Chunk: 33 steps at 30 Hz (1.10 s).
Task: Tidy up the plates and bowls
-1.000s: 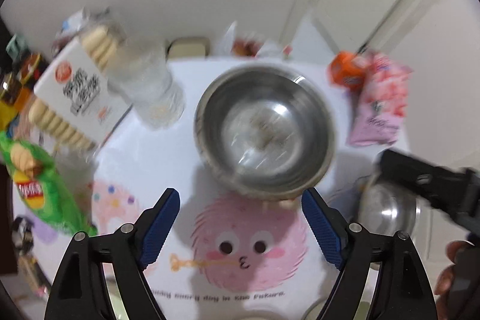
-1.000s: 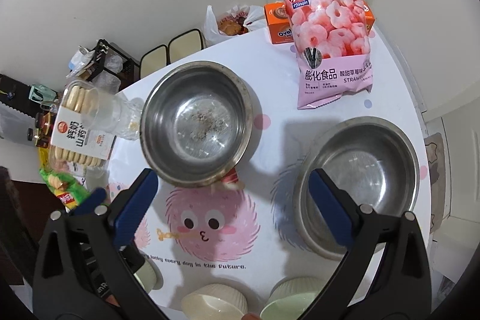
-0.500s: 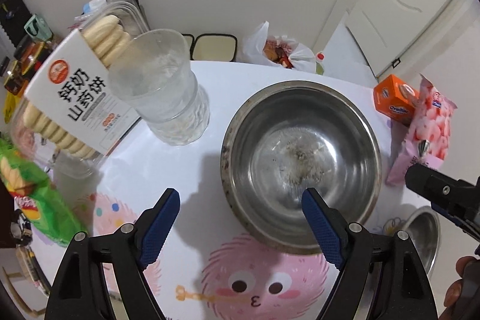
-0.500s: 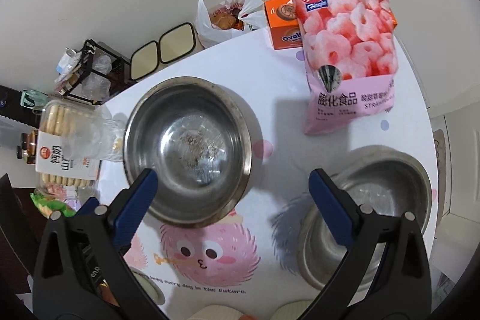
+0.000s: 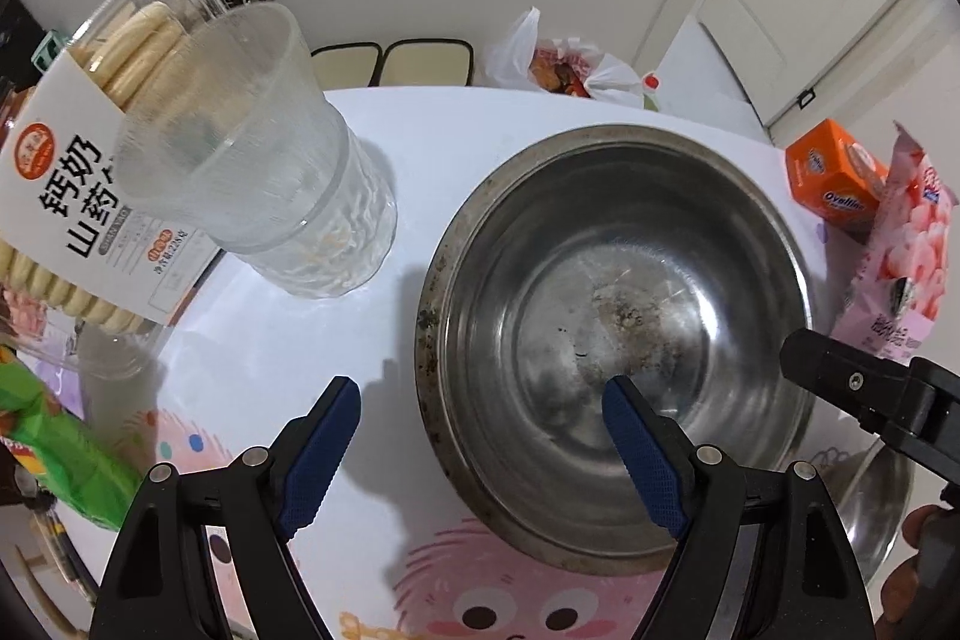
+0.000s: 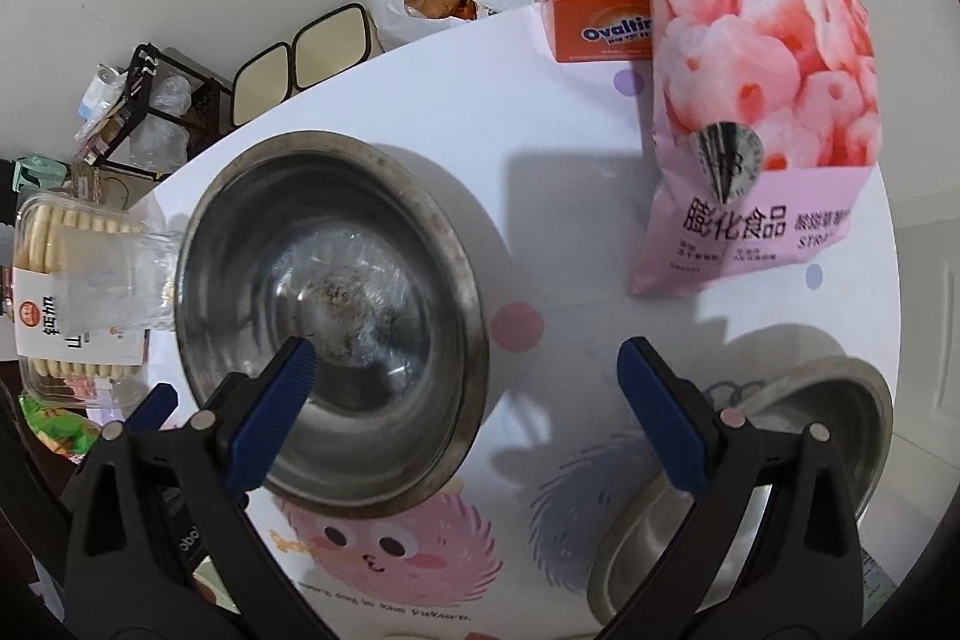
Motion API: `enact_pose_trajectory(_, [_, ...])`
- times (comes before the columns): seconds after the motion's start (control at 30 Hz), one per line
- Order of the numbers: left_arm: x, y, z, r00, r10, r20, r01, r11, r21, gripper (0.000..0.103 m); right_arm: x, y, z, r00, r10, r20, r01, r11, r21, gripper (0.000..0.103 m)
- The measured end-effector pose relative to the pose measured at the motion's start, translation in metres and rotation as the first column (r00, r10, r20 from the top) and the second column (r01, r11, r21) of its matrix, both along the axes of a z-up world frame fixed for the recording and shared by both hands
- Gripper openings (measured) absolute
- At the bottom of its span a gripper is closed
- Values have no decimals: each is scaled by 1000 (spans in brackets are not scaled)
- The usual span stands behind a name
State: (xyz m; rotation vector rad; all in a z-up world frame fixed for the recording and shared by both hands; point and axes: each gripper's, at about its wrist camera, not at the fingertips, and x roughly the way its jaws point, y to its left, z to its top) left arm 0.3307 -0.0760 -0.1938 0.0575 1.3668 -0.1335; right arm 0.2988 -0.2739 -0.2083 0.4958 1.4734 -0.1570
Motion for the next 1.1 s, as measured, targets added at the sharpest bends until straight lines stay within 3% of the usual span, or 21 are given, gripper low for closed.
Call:
enact_pose_trajectory(0.1, [-1, -5, -7, 1000, -15, -9, 16, 1000, 17, 72, 3, 1, -8, 1000, 19, -7, -19, 1000, 9, 89])
enact_pose_trajectory(0.17, [-1, -7, -12, 999, -23, -23, 24, 1000, 16, 56, 3, 2, -13, 999, 24, -24, -23, 1000, 20, 68])
enact_pose_trajectory(0.23, [-1, -9, -18, 999, -22, -37, 23, 999, 31, 43, 3, 4, -20, 998, 31, -53, -31, 999, 13, 54])
enact_pose_trajectory(0.4, [-5, -8, -26, 999, -15, -51, 18, 999, 50, 28, 0, 11, -26, 996, 63, -64, -62, 998, 17, 16])
enact_pose_trajectory(0.73, [-9, 1, -29, 999, -2, -39, 3, 1000, 24, 24, -8, 16, -18, 995, 103, -7, -103, 995, 8, 15])
enact_pose_trajectory(1.1, [-21, 6, -6, 1000, -3, 17, 3, 1000, 25, 23, -15, 20, 3, 992, 115, 49, -115, 993, -1, 15])
